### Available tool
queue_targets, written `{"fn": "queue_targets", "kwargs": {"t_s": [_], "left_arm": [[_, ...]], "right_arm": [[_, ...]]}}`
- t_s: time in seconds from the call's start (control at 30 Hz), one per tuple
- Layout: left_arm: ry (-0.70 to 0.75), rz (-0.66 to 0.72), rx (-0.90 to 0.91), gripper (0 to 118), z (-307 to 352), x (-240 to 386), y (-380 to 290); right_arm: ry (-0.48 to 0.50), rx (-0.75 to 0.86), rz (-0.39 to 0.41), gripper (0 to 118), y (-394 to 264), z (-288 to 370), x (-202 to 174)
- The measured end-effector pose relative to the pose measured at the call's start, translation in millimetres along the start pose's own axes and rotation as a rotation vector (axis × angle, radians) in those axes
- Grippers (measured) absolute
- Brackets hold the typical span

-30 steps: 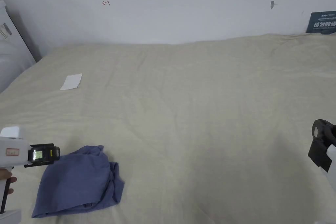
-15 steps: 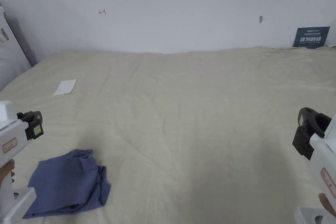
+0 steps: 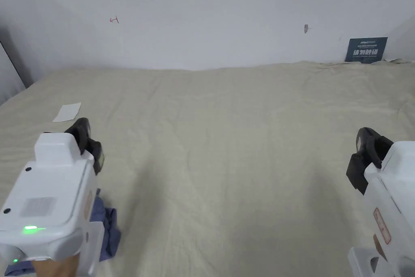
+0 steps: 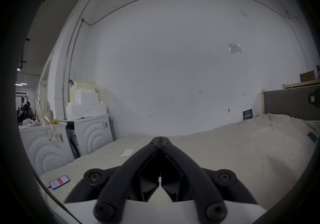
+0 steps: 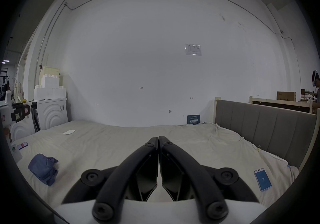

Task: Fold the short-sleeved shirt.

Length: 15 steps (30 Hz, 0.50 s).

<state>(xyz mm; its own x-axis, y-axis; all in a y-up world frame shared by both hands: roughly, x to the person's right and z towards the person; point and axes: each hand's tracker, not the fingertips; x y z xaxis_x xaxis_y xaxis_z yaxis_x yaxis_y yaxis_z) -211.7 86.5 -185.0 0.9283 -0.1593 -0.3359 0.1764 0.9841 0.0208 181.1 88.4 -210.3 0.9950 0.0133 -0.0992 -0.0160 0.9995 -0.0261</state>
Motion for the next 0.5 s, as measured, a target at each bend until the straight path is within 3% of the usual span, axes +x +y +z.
{"fn": "queue_targets", "kwargs": {"t_s": [0.5], "left_arm": [[-0.122, 0.099, 0.057, 0, 25.5, 77.7, -21.3]], "right_arm": [[-0.057, 0.085, 0.03, 0, -18.2, 11.0, 4.4]]}}
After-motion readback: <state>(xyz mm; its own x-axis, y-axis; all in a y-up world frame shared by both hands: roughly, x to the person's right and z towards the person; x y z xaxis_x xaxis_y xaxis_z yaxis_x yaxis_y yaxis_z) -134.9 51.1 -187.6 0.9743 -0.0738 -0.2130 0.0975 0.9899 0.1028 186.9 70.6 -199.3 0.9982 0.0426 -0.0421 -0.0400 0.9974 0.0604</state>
